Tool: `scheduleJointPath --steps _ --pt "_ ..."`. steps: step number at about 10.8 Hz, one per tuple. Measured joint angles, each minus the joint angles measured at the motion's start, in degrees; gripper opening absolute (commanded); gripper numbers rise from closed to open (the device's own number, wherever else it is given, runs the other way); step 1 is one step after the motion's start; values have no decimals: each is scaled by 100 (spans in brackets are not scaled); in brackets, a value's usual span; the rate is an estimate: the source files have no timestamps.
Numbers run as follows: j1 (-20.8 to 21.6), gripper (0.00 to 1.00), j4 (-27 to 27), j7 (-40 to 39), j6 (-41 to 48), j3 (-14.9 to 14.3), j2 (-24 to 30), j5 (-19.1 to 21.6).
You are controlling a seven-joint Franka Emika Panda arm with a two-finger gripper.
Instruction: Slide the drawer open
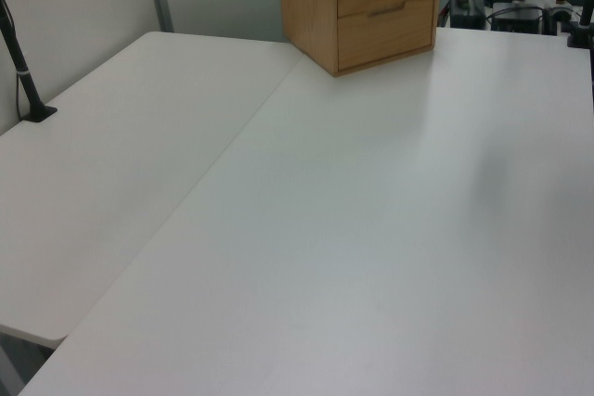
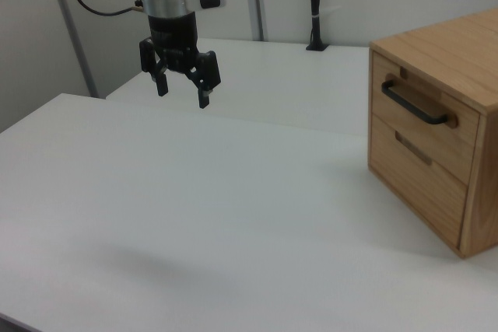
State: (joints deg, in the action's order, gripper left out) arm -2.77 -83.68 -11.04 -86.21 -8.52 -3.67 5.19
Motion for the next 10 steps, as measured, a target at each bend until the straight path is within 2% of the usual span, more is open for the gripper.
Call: scheduleJointPath --steps 6,10 --pt "60 100 0 -18 0 12 -10 -120" --pt "-90 100 0 -105 -105 -25 -14 -129"
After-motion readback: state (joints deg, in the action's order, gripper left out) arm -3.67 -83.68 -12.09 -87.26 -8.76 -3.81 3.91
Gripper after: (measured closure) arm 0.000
